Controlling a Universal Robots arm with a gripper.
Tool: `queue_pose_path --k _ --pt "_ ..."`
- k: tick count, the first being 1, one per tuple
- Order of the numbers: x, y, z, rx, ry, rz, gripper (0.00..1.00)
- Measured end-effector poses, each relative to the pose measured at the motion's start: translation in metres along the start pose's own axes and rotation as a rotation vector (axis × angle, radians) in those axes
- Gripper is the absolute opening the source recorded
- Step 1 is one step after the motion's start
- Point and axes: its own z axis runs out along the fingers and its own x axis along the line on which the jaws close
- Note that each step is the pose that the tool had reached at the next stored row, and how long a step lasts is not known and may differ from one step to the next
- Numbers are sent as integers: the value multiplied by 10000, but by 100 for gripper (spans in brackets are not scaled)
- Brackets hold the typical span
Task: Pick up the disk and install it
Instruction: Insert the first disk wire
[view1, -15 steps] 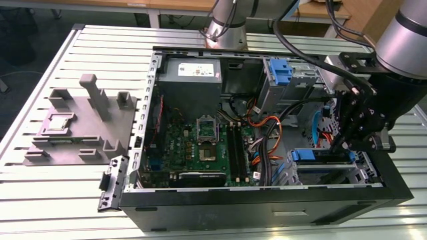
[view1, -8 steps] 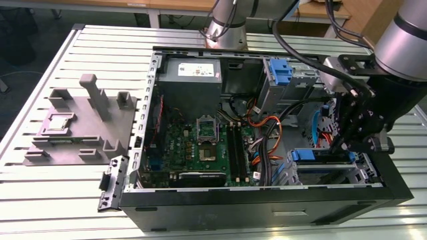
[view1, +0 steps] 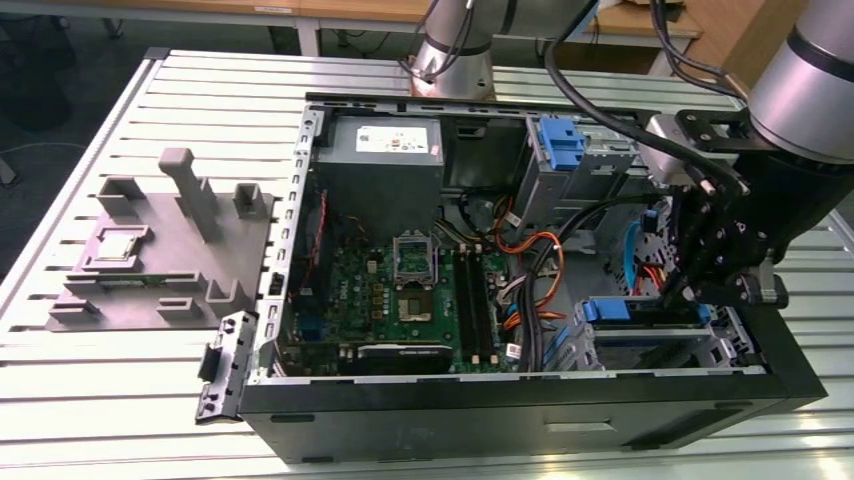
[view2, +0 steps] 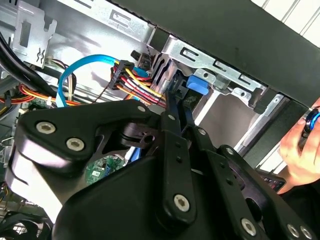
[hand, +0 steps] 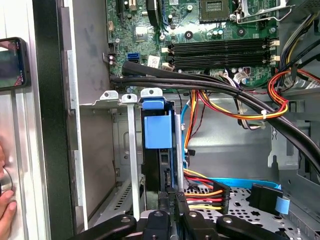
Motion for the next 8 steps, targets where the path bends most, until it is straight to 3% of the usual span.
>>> queue_pose_path --k 2,3,8 --pt "2 -2 -35 0 -7 0 18" --pt "4 -3 -59 -1 -7 0 24" --pt "11 -8 -156 -24 -14 -2 23"
